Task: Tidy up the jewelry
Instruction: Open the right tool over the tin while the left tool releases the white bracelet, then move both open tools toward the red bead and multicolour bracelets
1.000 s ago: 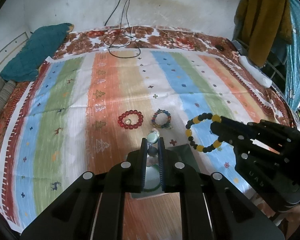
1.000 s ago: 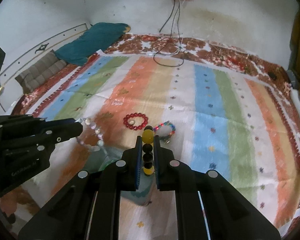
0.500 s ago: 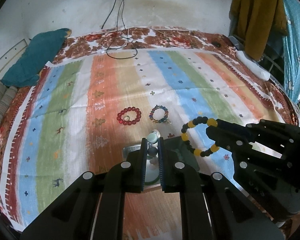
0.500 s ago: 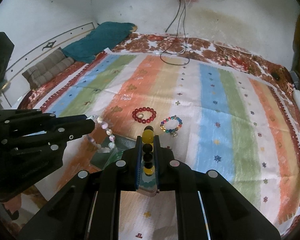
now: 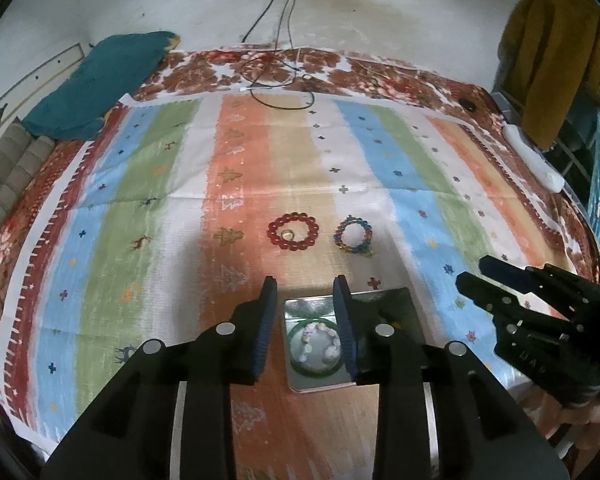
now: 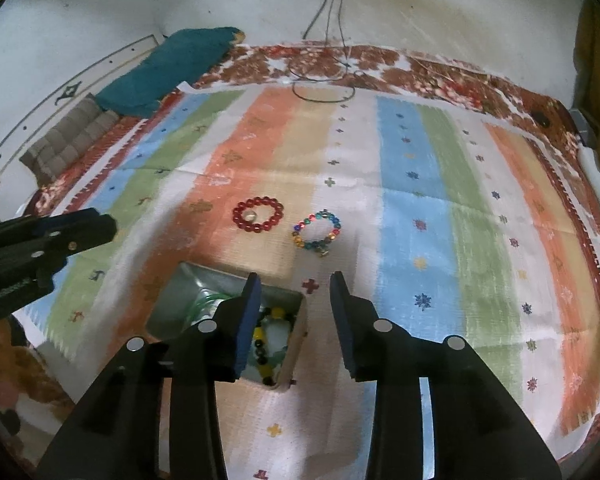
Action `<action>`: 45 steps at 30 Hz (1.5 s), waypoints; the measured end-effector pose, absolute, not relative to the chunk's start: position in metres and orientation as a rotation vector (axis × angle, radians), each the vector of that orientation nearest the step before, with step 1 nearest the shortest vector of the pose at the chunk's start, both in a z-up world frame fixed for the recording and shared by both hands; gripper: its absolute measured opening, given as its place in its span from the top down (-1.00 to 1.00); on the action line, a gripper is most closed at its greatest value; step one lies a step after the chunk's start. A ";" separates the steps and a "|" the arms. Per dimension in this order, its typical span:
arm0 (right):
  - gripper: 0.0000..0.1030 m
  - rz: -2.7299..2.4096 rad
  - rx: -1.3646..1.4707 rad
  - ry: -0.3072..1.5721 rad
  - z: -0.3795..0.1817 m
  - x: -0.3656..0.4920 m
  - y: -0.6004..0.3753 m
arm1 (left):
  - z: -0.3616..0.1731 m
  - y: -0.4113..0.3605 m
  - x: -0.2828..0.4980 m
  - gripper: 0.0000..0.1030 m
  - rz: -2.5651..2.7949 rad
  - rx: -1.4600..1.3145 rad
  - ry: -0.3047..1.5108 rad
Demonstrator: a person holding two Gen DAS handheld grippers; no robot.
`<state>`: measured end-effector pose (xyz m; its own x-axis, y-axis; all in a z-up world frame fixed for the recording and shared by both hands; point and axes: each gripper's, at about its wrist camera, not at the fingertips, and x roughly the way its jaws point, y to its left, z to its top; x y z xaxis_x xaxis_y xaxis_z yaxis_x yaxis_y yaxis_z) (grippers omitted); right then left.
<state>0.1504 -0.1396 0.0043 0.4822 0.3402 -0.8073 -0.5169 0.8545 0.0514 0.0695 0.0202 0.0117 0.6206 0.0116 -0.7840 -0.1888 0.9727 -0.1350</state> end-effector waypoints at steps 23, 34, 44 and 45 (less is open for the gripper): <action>-0.17 0.471 -0.201 1.035 -0.027 0.220 -0.125 | -0.026 0.046 0.138 -0.13 0.191 -0.175 0.998; -0.35 0.451 -0.238 1.074 -0.044 0.241 -0.113 | -0.052 0.056 0.171 -0.19 0.207 -0.169 1.057; -0.36 0.439 -0.240 1.109 -0.061 0.263 -0.107 | -0.073 0.059 0.199 -0.20 0.195 -0.170 1.101; -0.36 0.436 -0.242 1.115 -0.064 0.265 -0.106 | -0.075 0.060 0.200 -0.20 0.195 -0.169 1.106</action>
<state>0.2651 -0.1064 -0.0637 0.3677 0.2165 -0.9044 -0.4547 0.8902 0.0282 0.2004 0.0600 -0.0748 0.4346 0.0723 -0.8977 -0.2396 0.9701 -0.0378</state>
